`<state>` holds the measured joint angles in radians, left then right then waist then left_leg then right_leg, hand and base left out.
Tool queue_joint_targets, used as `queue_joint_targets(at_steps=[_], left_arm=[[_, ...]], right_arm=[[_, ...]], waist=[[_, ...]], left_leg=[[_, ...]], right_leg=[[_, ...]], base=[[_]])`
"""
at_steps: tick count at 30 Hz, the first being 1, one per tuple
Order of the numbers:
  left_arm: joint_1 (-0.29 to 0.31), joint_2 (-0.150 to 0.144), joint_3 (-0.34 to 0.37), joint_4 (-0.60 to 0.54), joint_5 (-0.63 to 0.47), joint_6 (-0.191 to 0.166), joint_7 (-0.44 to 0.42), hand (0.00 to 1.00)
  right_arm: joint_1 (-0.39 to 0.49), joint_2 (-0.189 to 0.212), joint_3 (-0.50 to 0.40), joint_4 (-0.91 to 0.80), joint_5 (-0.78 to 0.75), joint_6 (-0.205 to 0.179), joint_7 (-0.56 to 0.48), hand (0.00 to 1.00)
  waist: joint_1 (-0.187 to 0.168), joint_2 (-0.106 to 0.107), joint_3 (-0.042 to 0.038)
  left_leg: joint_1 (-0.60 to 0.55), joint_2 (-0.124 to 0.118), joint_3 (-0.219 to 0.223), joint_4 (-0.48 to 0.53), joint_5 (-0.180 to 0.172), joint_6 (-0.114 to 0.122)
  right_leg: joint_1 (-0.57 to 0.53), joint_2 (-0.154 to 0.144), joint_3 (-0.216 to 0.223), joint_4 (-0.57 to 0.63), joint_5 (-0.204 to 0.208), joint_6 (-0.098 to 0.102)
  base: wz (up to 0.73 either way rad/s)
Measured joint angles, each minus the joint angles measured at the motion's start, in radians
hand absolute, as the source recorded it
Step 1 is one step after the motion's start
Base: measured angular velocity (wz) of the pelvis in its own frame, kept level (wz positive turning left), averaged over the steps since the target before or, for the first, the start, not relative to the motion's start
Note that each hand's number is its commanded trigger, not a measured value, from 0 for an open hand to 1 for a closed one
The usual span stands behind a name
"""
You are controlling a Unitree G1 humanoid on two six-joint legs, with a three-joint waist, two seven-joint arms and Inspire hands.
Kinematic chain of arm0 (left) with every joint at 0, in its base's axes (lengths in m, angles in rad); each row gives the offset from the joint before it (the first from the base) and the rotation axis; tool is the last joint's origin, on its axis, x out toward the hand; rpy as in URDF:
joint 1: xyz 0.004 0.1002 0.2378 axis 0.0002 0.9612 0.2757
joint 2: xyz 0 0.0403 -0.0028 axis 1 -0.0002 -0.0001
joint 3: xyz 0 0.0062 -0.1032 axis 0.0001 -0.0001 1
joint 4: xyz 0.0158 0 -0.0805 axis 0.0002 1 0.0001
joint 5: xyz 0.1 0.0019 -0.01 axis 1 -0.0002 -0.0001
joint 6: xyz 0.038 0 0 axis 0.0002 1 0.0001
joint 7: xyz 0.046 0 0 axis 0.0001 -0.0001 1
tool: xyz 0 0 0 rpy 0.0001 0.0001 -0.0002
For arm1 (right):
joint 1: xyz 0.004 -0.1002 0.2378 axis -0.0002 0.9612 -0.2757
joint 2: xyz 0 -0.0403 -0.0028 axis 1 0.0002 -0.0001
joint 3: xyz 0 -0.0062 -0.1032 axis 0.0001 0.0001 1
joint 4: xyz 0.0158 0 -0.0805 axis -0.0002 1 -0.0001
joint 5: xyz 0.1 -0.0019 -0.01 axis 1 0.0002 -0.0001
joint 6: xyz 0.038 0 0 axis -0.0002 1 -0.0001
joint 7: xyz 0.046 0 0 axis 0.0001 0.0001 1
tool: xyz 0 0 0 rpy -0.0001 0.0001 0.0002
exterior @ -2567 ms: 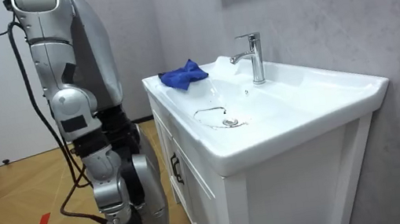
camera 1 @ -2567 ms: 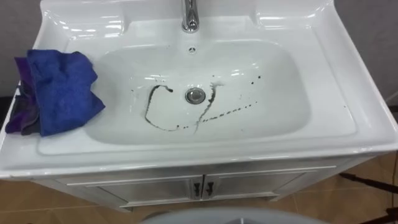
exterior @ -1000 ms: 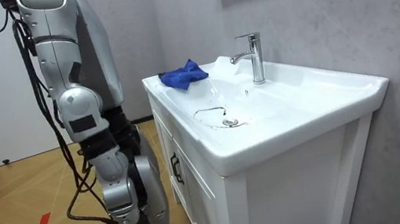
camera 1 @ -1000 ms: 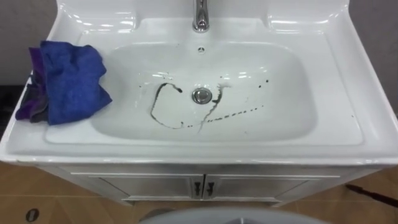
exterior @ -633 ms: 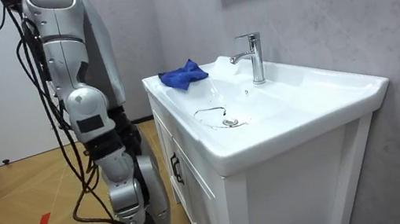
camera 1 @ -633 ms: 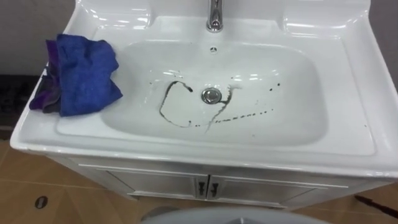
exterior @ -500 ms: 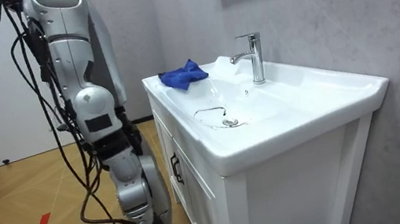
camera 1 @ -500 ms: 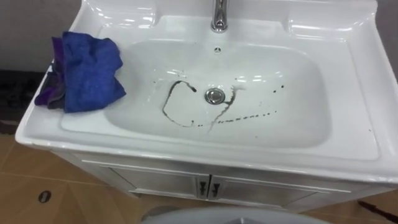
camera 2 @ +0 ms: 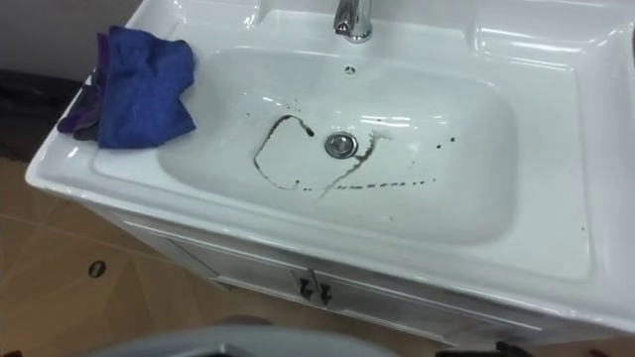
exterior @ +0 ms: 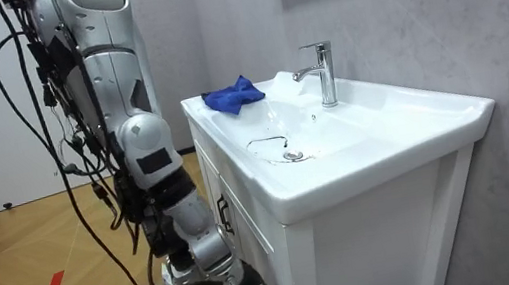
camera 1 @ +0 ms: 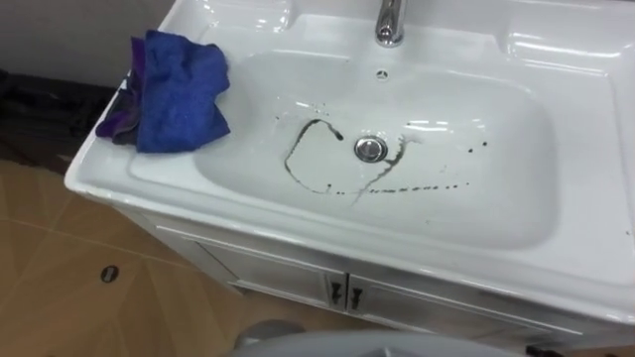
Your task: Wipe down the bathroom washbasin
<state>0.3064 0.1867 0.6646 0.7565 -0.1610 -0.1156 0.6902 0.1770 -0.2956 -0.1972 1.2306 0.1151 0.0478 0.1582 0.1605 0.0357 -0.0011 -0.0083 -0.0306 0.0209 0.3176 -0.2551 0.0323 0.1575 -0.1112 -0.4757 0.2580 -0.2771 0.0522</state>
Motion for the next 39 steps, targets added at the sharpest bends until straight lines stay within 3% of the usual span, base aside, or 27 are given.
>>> queue_joint_targets(at_steps=[4,10,15,18,20,27,29,36,39], left_arm=[[-0.015,0.012,0.000,-0.134,-0.006,-0.024,0.086,0.00],[-0.033,0.058,0.000,-0.288,0.000,-0.080,0.165,0.00],[-0.047,0.098,0.001,-0.439,0.020,-0.102,0.217,0.00],[-0.053,0.122,0.005,-0.519,0.051,-0.128,0.224,0.00],[-0.053,0.137,0.004,-0.582,0.058,-0.131,0.232,0.00],[-0.055,0.139,-0.014,-0.668,0.167,-0.135,0.241,0.00],[-0.058,0.140,-0.055,-0.701,0.179,-0.135,0.239,0.00],[-0.075,0.140,-0.098,-0.712,0.245,-0.135,0.197,0.00],[-0.074,0.138,-0.177,-0.713,0.262,-0.135,0.187,0.00]], right_arm=[[0.011,0.000,0.000,0.006,0.046,-0.007,0.005,0.00],[0.013,0.000,0.004,0.010,0.061,-0.042,0.007,0.00],[0.013,0.004,0.020,0.010,0.077,-0.056,0.009,0.00],[0.023,0.006,0.023,0.017,0.077,-0.082,0.008,0.00],[0.041,0.008,0.041,0.019,0.074,-0.084,0.010,0.00],[0.053,0.014,0.058,0.012,0.078,-0.092,0.030,0.00],[0.052,0.013,0.061,0.017,0.078,-0.092,0.032,0.00],[0.044,0.014,0.084,0.025,0.075,-0.091,0.062,0.00],[0.047,0.016,0.098,0.020,0.075,-0.091,0.074,0.00]], waist=[[0.007,0.002,-0.0020],[0.010,0.012,-0.0084],[0.008,0.011,-0.0067],[0.007,0.016,-0.0065],[0.005,0.017,-0.0029],[-0.048,0.031,0.0080],[-0.065,0.034,0.0102],[-0.085,0.023,0.0085],[-0.103,0.014,0.0077]], left_leg=[[-0.003,0.001,-0.004,0.008,0.002,-0.003],[0.006,0.004,0.003,0.005,0.003,-0.005],[0.021,0.008,0.012,-0.004,0.003,-0.006],[0.024,0.010,0.022,-0.007,0.004,-0.007],[0.029,0.009,0.027,-0.010,0.004,-0.007],[0.030,0.010,0.029,-0.010,0.004,-0.007],[0.032,0.009,0.033,-0.012,0.004,-0.007],[0.036,0.018,0.070,-0.015,0.004,-0.007],[0.034,0.017,0.066,-0.012,0.004,-0.007]], right_leg=[[0.000,0.003,-0.006,-0.002,-0.004,-0.003],[0.001,0.005,0.016,0.002,-0.005,-0.004],[0.001,0.004,0.036,0.020,-0.006,-0.005],[0.001,0.005,0.044,0.015,-0.006,-0.006],[0.000,0.006,0.067,0.016,-0.009,-0.011],[-0.001,0.006,0.066,0.016,-0.009,-0.011],[-0.001,0.006,0.071,0.013,-0.009,-0.012],[-0.018,0.007,0.092,0.017,-0.009,-0.012],[-0.016,0.007,0.089,0.015,-0.009,-0.013]], base=[[0.02],[-0.05],[-0.08],[-0.10],[-0.07],[-0.01],[-0.07],[-0.15],[0.03]])
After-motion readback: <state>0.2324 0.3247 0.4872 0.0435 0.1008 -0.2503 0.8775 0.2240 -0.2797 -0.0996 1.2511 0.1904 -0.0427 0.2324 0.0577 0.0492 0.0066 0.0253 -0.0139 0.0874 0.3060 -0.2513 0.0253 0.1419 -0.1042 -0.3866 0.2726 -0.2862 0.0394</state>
